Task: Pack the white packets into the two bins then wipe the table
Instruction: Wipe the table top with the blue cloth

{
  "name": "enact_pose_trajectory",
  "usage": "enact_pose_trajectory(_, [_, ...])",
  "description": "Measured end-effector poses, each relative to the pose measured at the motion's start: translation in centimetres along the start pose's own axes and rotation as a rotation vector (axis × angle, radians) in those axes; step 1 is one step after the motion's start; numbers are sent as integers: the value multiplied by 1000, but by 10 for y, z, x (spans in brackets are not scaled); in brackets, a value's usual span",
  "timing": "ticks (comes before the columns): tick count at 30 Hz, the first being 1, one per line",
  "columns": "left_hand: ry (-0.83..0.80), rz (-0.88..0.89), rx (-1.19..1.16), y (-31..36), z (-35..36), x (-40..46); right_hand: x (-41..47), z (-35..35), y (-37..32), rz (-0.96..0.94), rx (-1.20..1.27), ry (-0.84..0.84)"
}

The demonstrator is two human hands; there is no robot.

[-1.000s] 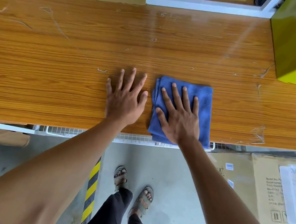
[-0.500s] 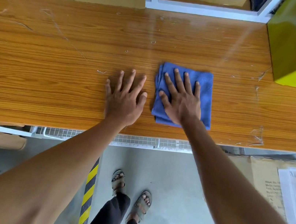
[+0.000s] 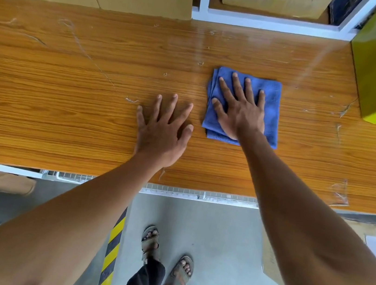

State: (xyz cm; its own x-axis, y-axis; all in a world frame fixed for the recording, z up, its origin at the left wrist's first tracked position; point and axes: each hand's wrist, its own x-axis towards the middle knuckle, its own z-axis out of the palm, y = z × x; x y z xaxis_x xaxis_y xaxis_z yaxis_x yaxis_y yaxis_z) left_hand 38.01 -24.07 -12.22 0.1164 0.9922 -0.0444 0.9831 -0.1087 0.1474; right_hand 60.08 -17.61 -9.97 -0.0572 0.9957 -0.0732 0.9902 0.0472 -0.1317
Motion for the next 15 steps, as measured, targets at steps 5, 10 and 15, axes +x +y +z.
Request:
enact_pose_trajectory(5, [-40,-7,-13,-3,-9,18,-71,12,-20,-73,0,22])
enact_pose_trajectory(10, [-62,-43,11,-6,-16,69,-78,15,-23,-88,10,14])
enact_pose_trajectory(15, [-40,-82,3,-6,-15,109,29,7,-10,-69,26,30])
